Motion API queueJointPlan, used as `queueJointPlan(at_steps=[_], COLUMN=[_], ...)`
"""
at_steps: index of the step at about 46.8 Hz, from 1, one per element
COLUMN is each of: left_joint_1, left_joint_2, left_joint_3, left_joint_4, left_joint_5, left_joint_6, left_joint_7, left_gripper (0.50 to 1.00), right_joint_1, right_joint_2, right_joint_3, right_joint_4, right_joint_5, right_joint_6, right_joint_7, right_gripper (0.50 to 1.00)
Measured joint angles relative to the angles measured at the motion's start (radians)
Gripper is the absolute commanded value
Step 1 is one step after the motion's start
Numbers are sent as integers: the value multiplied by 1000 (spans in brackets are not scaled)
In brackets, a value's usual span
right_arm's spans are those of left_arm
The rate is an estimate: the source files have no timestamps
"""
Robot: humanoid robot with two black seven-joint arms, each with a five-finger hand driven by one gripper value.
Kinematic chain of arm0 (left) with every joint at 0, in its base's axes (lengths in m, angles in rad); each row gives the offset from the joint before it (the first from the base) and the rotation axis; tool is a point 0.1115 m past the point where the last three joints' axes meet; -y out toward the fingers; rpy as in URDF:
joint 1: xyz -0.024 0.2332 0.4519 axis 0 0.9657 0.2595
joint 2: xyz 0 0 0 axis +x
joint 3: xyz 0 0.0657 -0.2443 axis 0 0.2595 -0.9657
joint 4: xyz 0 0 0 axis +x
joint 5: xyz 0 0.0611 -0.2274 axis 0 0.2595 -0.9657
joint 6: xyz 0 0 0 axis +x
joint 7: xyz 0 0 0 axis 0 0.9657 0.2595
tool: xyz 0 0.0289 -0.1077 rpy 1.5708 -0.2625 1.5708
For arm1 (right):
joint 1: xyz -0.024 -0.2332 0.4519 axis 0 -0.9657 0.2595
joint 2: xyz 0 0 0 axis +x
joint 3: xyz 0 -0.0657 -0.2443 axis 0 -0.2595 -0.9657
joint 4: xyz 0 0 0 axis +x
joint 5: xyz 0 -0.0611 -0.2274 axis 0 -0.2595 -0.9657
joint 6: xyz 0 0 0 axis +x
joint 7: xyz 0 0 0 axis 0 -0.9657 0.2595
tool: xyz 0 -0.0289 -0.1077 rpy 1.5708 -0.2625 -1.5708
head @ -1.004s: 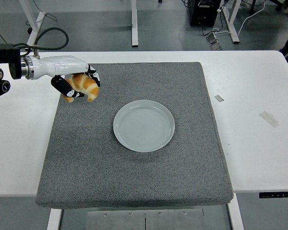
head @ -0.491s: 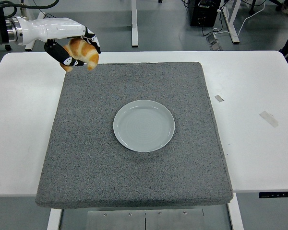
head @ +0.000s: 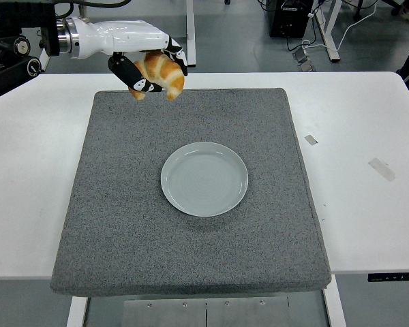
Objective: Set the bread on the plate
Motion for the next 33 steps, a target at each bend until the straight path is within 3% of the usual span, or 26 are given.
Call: queueJointPlan(at_steps=[33], left_joint_1=[58], left_joint_2=[-202], left_joint_3=[8], left_joint_4=[0], left_joint_5=[5], left_joint_6=[48], left_joint_7=[0], left_gripper=[505], right_joint_1=[0], right_joint_2=[0], right_joint_3=[0], right_joint_4=[0], right_joint_5=[1], right_joint_6=[0], right_joint_7=[0], right_gripper=[1000])
